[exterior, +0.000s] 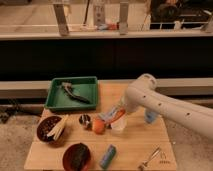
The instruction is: Place pepper in red bowl
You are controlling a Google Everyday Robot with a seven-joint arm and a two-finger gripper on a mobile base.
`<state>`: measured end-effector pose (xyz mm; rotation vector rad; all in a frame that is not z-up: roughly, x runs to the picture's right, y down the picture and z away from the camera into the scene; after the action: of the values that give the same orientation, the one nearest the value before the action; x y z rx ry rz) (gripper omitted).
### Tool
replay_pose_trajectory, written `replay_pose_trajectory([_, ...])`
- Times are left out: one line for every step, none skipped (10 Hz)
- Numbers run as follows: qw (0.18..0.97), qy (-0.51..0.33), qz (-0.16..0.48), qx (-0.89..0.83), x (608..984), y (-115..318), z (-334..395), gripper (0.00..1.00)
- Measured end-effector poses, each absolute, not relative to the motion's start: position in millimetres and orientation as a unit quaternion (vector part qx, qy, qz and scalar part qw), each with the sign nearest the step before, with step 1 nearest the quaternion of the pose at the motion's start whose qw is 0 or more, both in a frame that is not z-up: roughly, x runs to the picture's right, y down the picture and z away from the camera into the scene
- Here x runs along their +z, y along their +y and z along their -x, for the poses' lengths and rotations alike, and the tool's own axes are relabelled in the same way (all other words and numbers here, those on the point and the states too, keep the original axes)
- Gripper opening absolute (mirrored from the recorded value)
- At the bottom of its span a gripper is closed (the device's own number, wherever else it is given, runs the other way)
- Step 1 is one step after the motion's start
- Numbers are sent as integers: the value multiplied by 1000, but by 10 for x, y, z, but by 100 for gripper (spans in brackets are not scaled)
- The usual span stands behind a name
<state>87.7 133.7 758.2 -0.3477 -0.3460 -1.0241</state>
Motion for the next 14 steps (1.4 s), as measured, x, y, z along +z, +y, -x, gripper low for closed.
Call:
replay_pose_trajectory([812,-173,164,-533,7551,1499,-720,0])
replay_pose_trajectory([790,-185,167,-560,7486,1614,-590,0])
replay_pose_trajectory([772,-196,175,-579,7412,1707,-519,0])
replay_pose_trajectory([750,-203,179,-604,7327,1769,-415,0])
replay_pose_trajectory([739,-207,180,-615,7288,1780,-335,0])
replay_pose_trajectory([729,-210,188,-623,7252,1798,-283,0])
replay_pose_trajectory([723,-214,193,-628,7217,1809,-244,0])
replay_pose_trajectory([719,-217,198,-630,7199,1809,-197,0])
replay_pose_trajectory([715,-220,201,-632,7180,1817,-153,0])
replay_pose_trajectory([713,-223,204,-633,7160,1834,-85,0])
replay_pose_trajectory([707,-228,207,-637,7135,1878,49,0])
replay_pose_trajectory([702,-232,208,-640,7115,1916,117,0])
replay_pose_trajectory([698,-235,210,-643,7095,1948,150,0])
replay_pose_trajectory([696,-238,209,-645,7076,1970,194,0])
